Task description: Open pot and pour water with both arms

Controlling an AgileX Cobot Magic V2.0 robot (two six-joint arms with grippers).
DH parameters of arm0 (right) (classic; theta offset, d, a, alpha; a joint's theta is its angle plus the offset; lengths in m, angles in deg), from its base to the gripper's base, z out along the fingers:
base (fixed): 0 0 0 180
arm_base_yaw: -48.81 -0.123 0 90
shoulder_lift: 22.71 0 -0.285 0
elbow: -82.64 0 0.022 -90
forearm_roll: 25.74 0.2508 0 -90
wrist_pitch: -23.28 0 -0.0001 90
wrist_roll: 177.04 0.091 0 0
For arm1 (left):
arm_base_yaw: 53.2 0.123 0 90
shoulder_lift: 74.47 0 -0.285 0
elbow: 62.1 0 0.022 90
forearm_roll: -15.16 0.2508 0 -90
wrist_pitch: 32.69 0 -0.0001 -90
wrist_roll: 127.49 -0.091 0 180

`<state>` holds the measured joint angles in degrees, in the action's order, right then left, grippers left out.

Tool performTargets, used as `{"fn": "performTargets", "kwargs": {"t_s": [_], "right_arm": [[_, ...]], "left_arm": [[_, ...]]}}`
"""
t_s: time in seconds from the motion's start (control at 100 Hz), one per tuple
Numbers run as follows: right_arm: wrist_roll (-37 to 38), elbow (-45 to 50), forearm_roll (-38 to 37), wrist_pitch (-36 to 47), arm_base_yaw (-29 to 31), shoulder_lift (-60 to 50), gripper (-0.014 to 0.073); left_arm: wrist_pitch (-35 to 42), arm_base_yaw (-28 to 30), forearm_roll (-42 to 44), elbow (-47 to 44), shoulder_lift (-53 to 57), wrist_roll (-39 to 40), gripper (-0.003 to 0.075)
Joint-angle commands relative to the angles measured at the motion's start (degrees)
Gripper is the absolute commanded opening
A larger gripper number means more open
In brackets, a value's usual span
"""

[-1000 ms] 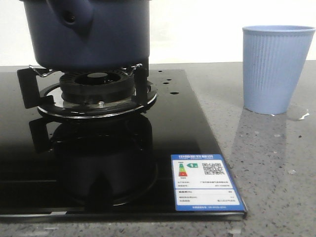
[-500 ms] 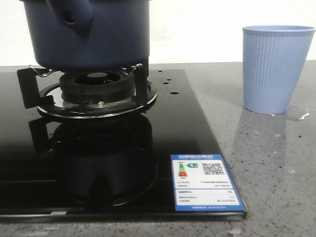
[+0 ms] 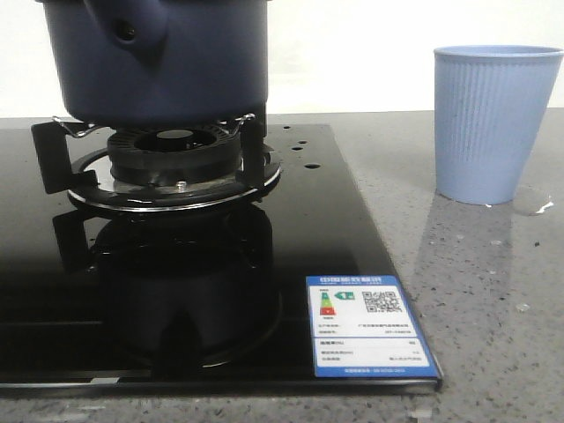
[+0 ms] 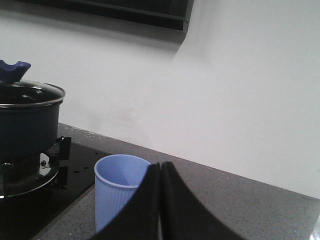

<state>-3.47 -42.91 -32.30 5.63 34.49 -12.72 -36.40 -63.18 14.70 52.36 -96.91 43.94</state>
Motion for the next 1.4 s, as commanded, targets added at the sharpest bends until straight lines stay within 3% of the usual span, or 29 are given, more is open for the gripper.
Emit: {"fn": "performTargets", "kwargs": {"t_s": [0.0,0.2,0.46,1.39], "right_arm": [[-0.59,-1.36,-0.24,4.76,0.33,0.85,-0.0074],[-0.59,-1.36,-0.24,4.76,0.33,0.85,-0.0074],[-0.59,-1.36,-0.24,4.76,0.33,0.85,-0.0074],[-0.59,-1.36,-0.24,4.76,0.33,0.85,-0.0074]], "left_arm": [[11.77,0.05,7.96,-3.42,2.43,10.06,-0.0019],[7.75,2.08,6.06,-11.58,11.65,11.45,-0.0019],[-13.31,5.71,5.11,-13.87,16.30,11.59,-0.0019],[-13.00,6.21,5.22,-14.00,16.30,11.59,-0.0019]]}}
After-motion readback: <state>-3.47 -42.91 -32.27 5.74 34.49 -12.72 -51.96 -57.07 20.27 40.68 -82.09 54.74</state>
